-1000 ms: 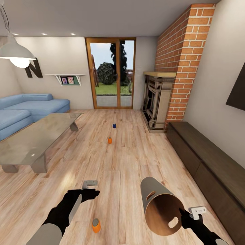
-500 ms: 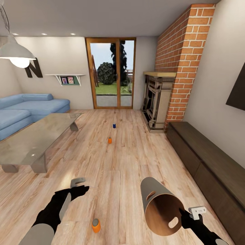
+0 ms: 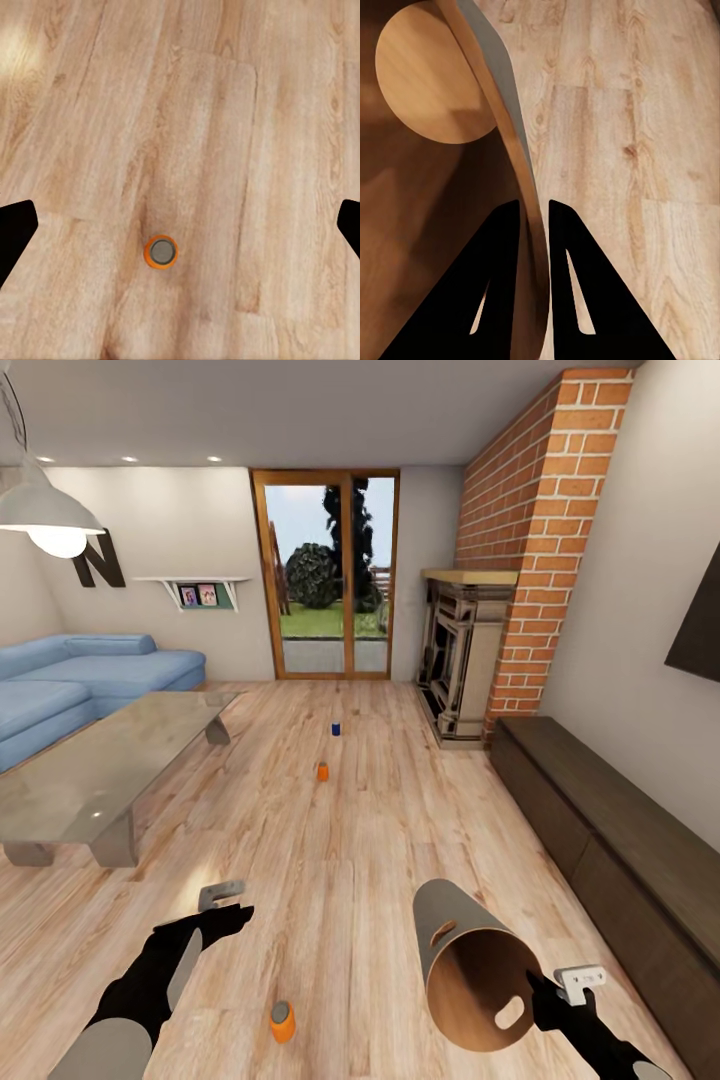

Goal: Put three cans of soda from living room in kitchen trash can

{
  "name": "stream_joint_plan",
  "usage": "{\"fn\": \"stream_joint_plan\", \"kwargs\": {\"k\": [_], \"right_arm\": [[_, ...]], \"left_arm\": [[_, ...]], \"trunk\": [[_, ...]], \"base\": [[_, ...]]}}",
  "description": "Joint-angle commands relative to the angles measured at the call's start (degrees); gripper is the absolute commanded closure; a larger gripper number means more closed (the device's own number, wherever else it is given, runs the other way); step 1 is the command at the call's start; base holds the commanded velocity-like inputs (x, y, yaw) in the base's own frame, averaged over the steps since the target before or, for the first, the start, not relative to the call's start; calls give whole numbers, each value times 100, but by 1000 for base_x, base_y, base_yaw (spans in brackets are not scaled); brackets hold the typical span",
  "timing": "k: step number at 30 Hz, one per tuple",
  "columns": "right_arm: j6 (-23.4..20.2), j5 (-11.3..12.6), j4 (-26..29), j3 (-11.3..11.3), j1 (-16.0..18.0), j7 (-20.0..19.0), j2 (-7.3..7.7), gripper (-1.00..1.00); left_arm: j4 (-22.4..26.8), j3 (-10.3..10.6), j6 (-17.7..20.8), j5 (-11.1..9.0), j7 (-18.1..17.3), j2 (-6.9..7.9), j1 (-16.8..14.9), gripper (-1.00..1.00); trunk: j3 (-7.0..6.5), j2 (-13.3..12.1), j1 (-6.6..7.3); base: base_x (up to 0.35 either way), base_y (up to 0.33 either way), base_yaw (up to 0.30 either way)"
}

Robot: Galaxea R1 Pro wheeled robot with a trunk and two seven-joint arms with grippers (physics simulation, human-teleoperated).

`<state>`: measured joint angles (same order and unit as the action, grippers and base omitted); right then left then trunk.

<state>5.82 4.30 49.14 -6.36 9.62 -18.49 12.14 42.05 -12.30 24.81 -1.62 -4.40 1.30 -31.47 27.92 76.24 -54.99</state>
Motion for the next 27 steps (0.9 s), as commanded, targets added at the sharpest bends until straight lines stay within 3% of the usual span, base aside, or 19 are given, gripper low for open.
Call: {"fn": "stream_joint_plan", "kwargs": {"k": [1,9,10,16,20,22,27], "right_arm": [[-3,50,44,-9,3,-47,-1,100],[-282,61,701,-36,112,-67,18,100],[-646,62,862,-47,337,-72,51,100],[-1730,101,1460,-84,869,-74,72,100],[-3075,98,2191,-78,1054,-71,38,100],[-3377,89,2450,-71,1078,-62,29,100],[-3627,64,2686,-33,1096,-22,15,100]], "left_arm": [[-2,3,-4,1,0,-1,0,-100],[-4,14,-32,5,-8,-11,0,-100],[-4,16,-52,7,-8,-12,0,-100],[-4,17,-94,5,-5,-15,0,-100],[-4,17,-121,8,-2,-19,0,-100],[-4,17,-182,10,-1,-22,0,-100],[-67,20,-296,12,-1,-24,0,-100]], "trunk": [[18,42,-22],[161,363,-198],[179,403,-220],[287,644,-352],[359,804,-440],[395,884,-484],[485,1085,-593]], "base": [[0,0,0],[0,0,0],[0,0,0],[0,0,0],[0,0,0],[0,0,0],[0,0,0]]}}
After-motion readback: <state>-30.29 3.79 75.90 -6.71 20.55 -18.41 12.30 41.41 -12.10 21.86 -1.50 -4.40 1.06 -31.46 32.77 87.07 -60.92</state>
